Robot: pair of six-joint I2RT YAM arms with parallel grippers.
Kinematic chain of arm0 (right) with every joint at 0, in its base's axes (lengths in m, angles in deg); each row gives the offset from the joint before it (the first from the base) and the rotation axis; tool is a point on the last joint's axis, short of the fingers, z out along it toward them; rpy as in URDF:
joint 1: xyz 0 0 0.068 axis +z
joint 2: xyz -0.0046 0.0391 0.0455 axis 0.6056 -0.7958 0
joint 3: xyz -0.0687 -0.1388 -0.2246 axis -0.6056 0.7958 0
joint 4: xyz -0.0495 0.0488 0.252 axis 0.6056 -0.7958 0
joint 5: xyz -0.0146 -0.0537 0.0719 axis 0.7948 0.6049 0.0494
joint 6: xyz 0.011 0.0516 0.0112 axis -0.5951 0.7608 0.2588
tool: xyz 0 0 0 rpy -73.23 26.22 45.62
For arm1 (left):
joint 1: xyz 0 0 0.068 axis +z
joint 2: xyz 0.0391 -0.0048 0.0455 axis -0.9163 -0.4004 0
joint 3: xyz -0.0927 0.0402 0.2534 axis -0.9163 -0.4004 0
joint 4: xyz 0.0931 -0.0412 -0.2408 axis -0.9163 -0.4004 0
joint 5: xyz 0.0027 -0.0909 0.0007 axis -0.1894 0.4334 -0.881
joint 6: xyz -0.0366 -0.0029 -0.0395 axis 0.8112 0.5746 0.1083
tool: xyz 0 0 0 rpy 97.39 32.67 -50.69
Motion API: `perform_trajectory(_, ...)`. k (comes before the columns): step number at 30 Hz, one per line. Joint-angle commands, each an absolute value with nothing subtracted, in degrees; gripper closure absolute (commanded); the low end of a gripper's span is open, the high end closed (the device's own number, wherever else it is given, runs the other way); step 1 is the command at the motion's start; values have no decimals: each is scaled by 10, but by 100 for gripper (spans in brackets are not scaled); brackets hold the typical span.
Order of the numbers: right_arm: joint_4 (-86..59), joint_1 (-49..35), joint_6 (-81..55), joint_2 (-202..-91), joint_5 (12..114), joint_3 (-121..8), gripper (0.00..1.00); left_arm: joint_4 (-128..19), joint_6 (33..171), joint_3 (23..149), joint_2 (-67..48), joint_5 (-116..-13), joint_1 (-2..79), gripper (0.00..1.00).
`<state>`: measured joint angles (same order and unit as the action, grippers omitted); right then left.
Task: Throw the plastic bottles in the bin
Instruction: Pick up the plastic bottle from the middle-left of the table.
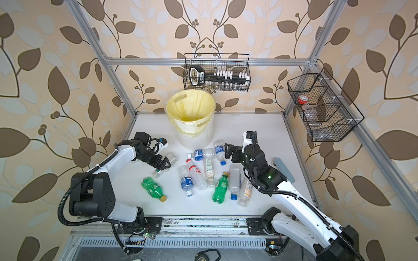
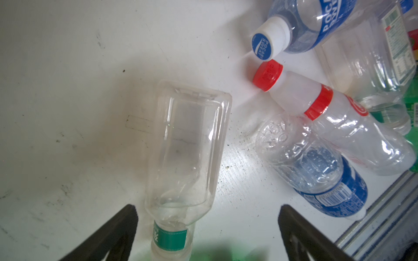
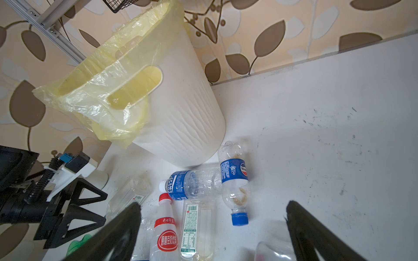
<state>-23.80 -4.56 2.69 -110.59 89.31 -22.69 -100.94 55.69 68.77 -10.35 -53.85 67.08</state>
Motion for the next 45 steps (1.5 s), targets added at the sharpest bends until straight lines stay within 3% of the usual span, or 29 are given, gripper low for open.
perform_trajectory(1,-221,-47,41,-1109,910,-216,0,-978,553,675,-94,-564,666,1)
perform_trajectory(24,-202,-51,59,-1103,924,-176,0,-930,553,666,-147,-569,653,1)
perform_trajectory(39,-179,-60,68,-1109,917,-166,0,-901,584,660,-171,-633,626,24)
perform_trajectory(41,-181,-62,69,-1107,916,-165,0,-901,589,663,-172,-633,625,34)
perform_trajectory(45,-182,-66,69,-1101,915,-160,0,-903,606,671,-172,-631,625,42)
